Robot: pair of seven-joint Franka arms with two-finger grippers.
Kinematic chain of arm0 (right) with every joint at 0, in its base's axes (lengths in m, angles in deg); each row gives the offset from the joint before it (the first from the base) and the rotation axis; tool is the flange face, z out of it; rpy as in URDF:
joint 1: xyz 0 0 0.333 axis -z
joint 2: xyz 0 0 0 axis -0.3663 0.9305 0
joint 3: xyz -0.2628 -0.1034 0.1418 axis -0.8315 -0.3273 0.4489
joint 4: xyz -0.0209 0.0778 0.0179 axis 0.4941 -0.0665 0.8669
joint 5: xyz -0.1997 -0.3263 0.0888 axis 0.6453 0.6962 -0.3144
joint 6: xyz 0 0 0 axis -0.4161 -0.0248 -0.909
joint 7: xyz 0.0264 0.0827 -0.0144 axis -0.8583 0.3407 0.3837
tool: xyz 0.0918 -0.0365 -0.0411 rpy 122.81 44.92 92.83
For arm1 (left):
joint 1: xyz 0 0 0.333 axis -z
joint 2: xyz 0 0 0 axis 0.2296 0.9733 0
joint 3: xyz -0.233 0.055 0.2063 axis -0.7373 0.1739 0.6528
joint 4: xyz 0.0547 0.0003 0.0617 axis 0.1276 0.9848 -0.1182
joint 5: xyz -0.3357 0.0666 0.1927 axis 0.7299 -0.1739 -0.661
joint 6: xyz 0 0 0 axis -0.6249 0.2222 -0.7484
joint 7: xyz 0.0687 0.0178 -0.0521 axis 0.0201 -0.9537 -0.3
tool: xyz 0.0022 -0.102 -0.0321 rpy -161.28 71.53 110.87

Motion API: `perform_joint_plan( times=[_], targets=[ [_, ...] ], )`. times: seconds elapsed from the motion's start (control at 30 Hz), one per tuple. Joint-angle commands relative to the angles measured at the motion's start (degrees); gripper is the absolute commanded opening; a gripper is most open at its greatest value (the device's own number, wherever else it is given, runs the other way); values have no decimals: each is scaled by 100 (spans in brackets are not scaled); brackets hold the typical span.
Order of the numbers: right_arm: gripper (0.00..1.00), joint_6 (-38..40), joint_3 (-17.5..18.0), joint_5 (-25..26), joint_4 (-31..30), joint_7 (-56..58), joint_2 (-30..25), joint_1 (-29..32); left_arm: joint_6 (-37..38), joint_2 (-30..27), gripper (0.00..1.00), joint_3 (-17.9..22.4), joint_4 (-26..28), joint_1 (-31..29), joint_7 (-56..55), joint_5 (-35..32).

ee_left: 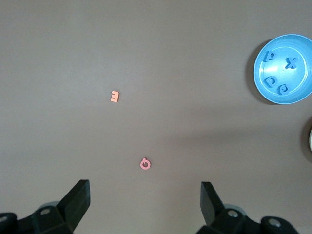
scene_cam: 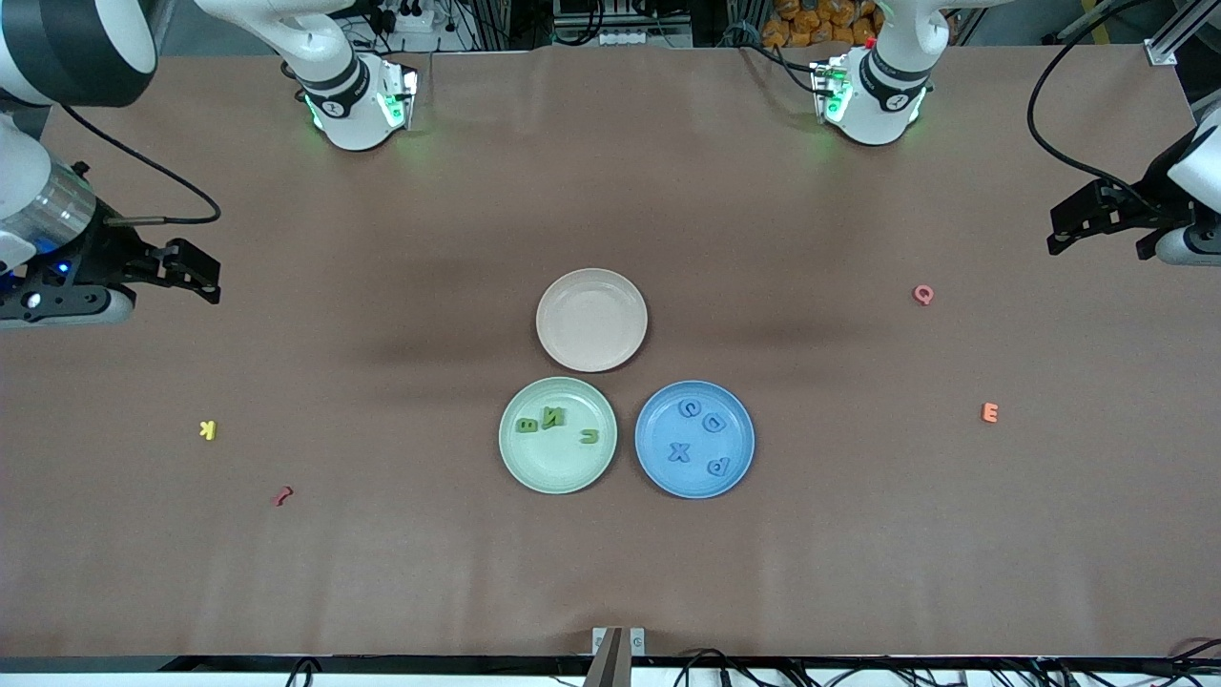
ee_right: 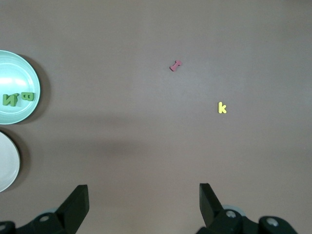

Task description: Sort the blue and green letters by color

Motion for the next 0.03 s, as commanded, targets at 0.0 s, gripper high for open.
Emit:
perform_joint_plan(
  times=[0.0],
  targets=[
    [100, 364, -2, -107, 231, -86, -102, -14, -38, -45, 100, -24, 32, -13, 121, -50]
  ],
)
